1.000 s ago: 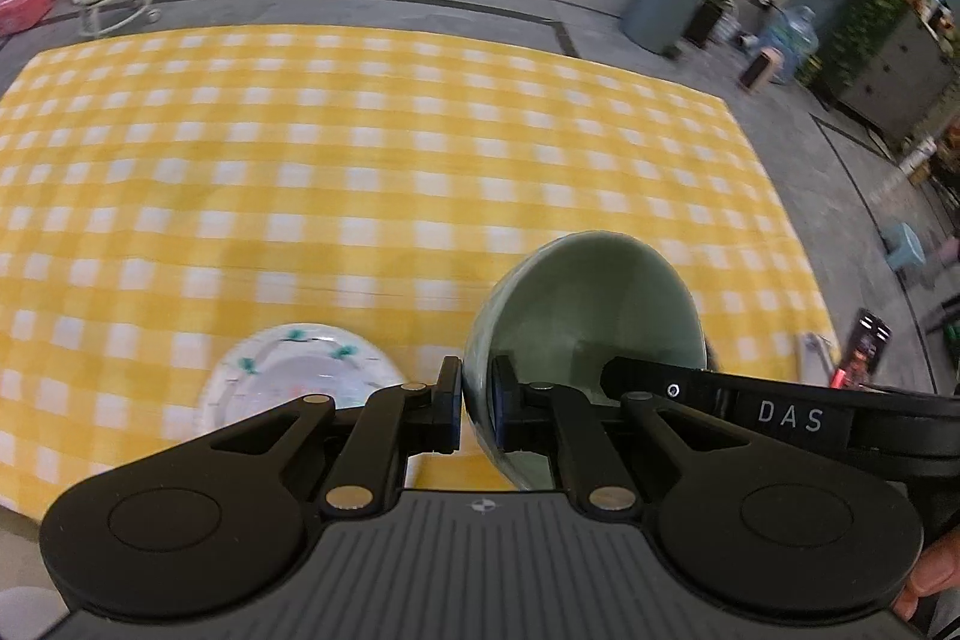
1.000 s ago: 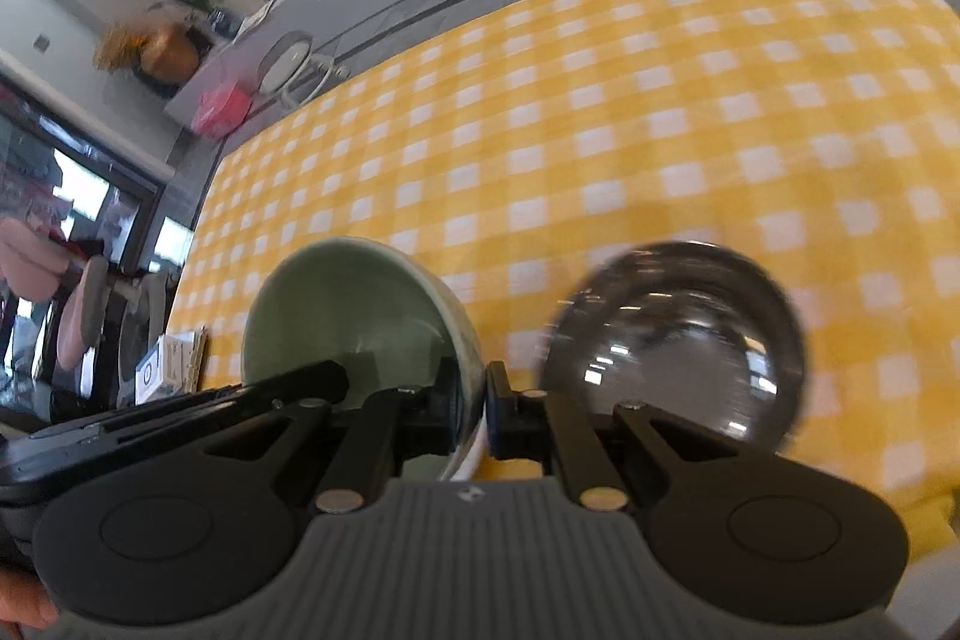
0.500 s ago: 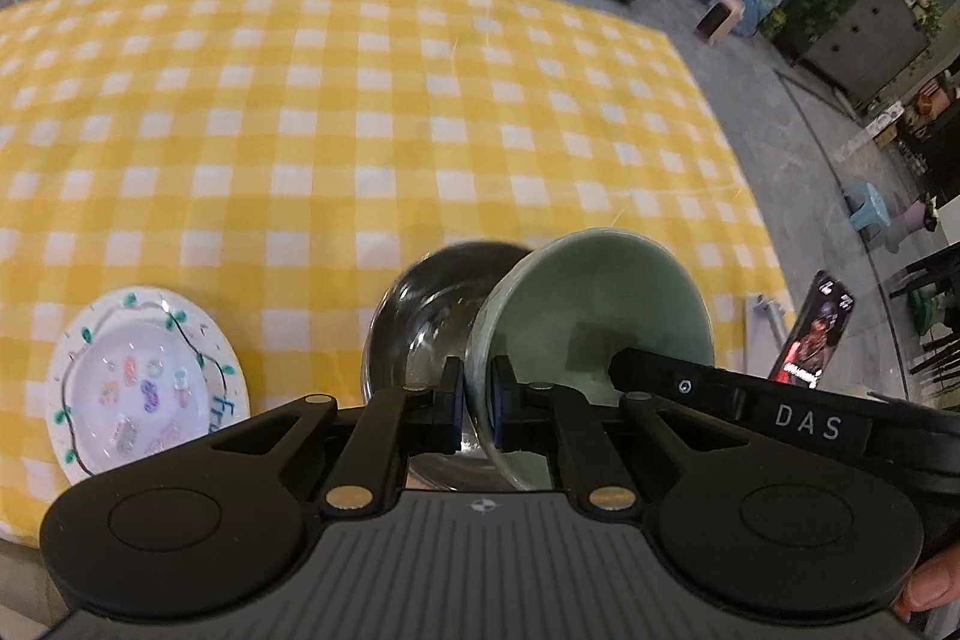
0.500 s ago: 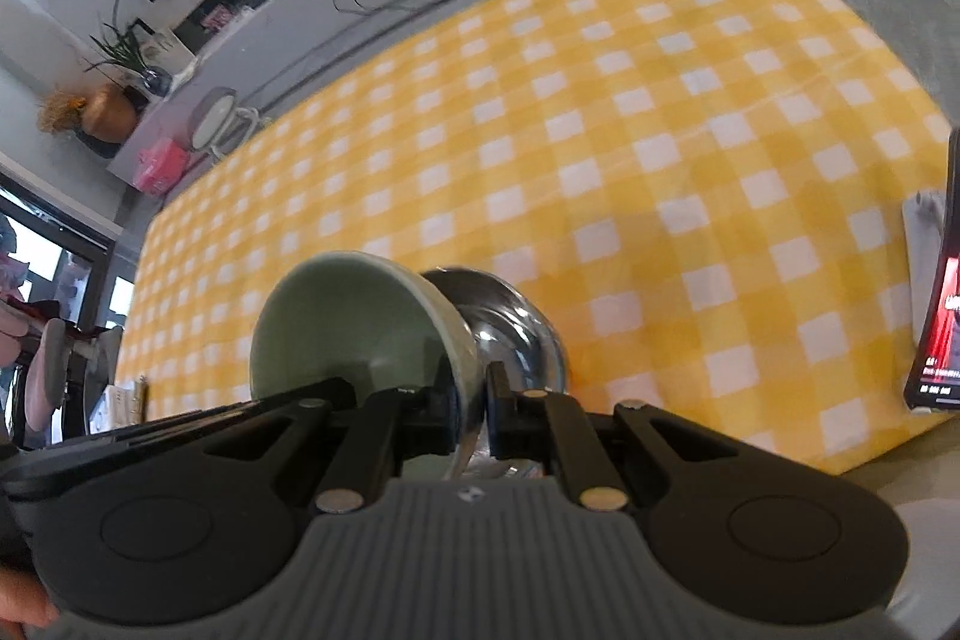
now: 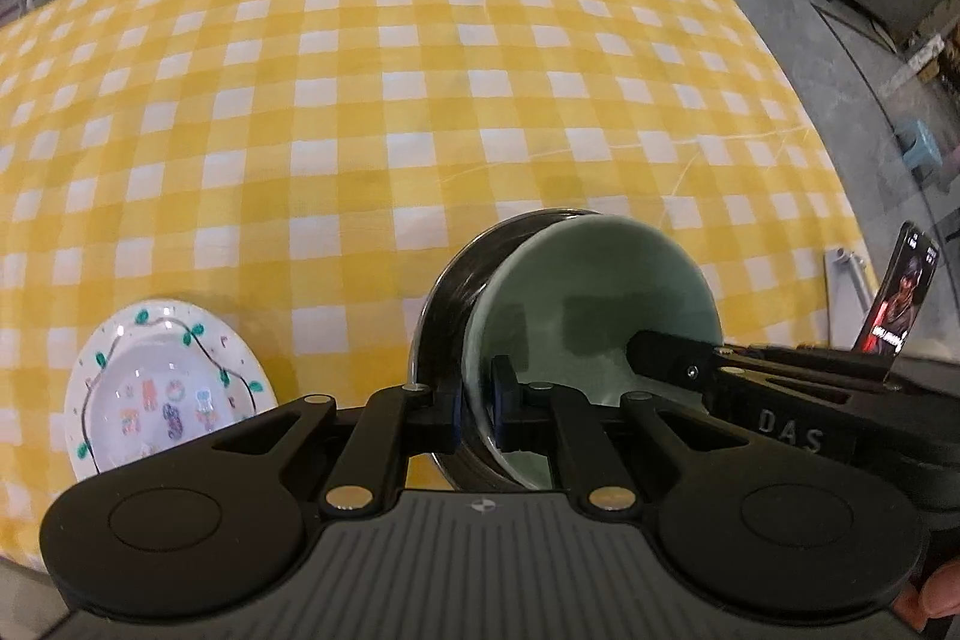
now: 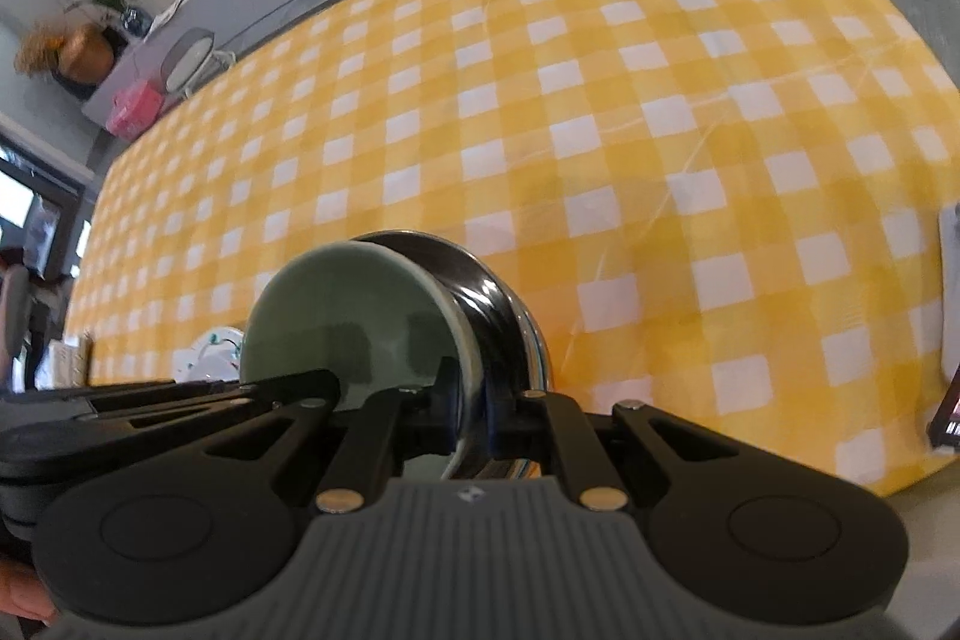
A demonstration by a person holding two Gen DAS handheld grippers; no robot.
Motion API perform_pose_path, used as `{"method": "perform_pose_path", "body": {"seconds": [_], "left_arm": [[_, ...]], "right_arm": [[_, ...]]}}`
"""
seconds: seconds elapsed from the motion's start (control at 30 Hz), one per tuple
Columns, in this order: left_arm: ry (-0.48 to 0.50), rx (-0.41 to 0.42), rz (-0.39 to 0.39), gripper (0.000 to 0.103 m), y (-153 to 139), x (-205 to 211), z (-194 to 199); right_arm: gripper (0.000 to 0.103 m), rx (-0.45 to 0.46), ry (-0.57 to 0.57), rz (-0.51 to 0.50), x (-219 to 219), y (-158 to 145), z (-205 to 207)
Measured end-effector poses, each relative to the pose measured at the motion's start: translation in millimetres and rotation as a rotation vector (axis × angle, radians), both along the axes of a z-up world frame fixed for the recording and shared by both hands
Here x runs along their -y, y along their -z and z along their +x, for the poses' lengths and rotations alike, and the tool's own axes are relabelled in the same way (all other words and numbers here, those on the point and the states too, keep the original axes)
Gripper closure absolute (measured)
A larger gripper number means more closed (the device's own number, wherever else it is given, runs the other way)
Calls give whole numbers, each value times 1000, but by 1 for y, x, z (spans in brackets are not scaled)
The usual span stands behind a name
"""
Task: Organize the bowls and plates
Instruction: 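Lift the green bowl with both tools and lower it into the steel bowl, then grip the steel bowl rim with both tools around the nested green bowl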
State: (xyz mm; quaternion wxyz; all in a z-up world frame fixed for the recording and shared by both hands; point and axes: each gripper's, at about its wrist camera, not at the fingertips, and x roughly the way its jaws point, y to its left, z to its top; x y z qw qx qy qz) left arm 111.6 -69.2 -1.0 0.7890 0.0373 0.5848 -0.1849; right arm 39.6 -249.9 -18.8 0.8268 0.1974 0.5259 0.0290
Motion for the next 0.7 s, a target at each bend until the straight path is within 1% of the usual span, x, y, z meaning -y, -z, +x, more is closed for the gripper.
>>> {"method": "perform_pose_path", "body": {"seconds": [0.1, 0.2, 0.3, 0.4, 0.47, 0.7], "left_arm": [[6, 18, 24, 93, 0, 2, 1], [6, 21, 30, 93, -1, 2, 4], [40, 37, 68, 93, -1, 7, 3], [62, 50, 88, 92, 0, 10, 0], [58, 53, 81, 92, -1, 10, 1], [47, 58, 56, 91, -6, 6, 4]], "right_arm": [[98, 11, -32, -59, -8, -1, 3], [98, 13, -44, -79, -12, 0, 6], [97, 17, -50, -94, -14, 0, 5], [97, 33, -74, -162, -21, -2, 4], [97, 48, -84, -201, -24, -4, 4], [96, 46, -76, -182, -19, -5, 6]]}}
